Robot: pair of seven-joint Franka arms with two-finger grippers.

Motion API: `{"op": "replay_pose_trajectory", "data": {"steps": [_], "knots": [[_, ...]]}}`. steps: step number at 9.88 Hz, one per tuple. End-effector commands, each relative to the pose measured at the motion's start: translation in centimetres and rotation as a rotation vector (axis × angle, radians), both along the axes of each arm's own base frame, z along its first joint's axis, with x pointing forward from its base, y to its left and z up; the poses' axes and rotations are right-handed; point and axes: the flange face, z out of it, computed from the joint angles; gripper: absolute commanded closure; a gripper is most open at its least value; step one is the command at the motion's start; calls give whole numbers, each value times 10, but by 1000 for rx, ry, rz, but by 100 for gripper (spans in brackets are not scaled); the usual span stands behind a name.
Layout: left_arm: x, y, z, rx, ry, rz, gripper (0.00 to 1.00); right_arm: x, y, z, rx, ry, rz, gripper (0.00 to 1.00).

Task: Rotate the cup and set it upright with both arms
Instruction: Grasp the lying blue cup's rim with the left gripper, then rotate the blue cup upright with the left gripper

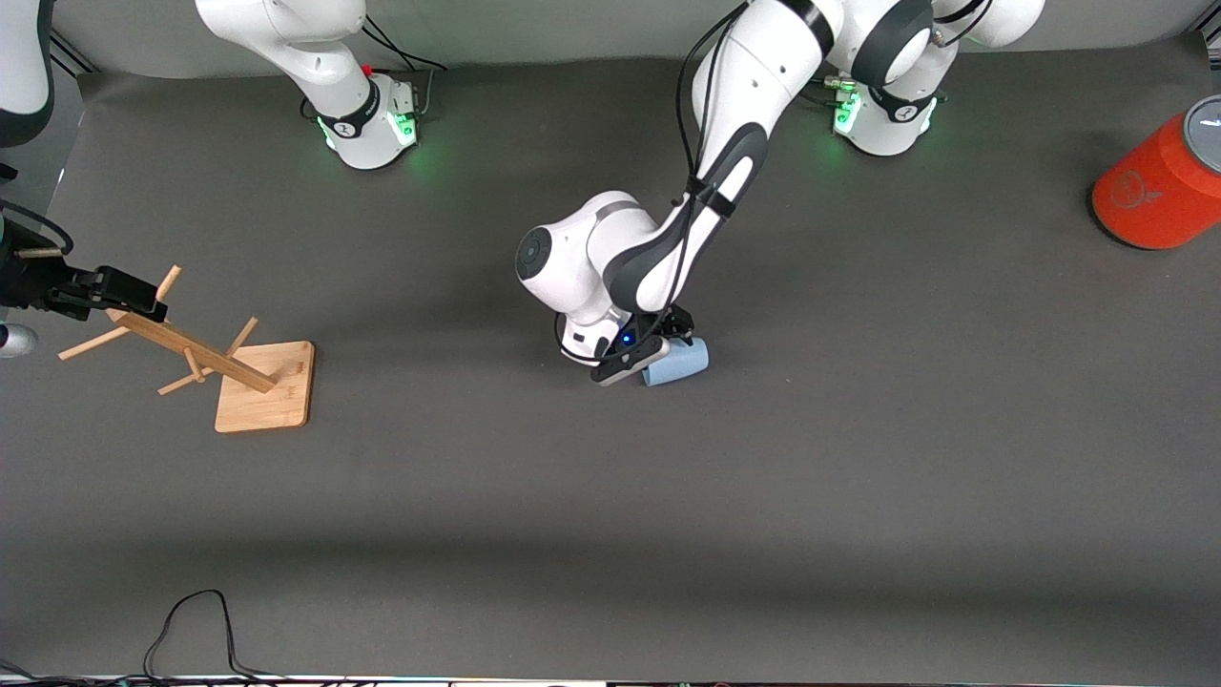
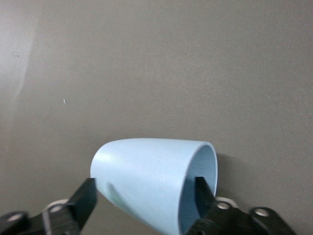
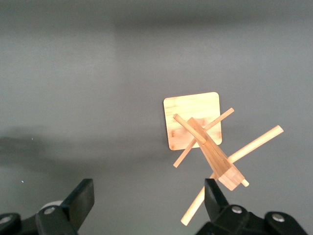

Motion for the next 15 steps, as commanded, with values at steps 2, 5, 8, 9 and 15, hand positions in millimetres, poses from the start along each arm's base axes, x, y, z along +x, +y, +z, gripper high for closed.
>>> {"op": "replay_pose_trajectory", "data": {"steps": [2, 5, 8, 9, 15], "knots": [[14, 1, 18, 5, -38, 13, 100, -17, 4, 9, 89, 13, 15, 0], [29, 19, 42, 16, 17, -5, 100, -17, 5, 8, -15, 26, 115, 0], [97, 90, 125, -227, 102, 152, 100, -14, 9, 3, -19, 32, 91, 0], [117, 119, 170, -343, 91, 184, 100, -13, 10, 2, -20, 26, 91, 0], [92, 283, 255, -631, 96, 237, 100, -11, 8, 7, -44, 5, 32, 0]]}}
